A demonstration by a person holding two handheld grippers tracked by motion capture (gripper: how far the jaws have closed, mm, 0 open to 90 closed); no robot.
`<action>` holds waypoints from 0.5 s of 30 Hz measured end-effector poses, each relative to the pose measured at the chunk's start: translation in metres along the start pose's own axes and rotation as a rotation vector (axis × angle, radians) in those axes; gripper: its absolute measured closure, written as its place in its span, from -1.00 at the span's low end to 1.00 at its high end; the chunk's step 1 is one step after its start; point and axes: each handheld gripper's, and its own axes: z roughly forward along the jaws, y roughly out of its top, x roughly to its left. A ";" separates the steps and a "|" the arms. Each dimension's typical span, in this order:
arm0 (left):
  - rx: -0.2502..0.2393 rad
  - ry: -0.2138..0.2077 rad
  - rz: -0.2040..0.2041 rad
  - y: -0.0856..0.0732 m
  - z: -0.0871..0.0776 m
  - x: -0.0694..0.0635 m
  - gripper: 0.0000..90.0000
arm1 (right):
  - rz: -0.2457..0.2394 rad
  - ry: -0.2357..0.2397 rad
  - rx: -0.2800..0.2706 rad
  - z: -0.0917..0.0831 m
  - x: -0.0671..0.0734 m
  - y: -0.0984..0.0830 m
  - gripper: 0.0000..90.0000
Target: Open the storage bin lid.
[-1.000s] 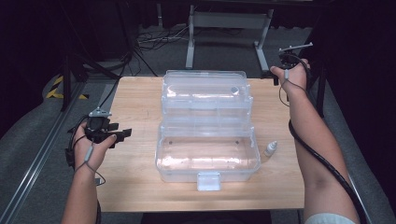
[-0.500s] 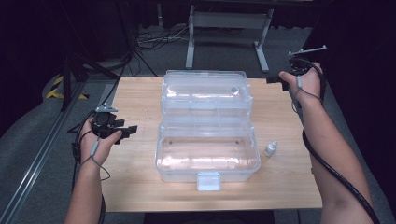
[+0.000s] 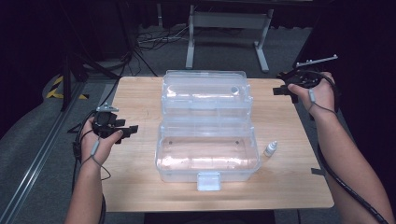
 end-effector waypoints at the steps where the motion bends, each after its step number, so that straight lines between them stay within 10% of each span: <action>1: 0.001 0.002 0.000 0.000 0.000 0.000 -0.18 | -0.003 0.004 0.003 -0.002 0.000 -0.002 0.17; 15: 0.007 0.007 -0.009 -0.002 -0.003 -0.001 -0.20 | -0.049 0.039 0.078 -0.020 0.002 -0.035 0.08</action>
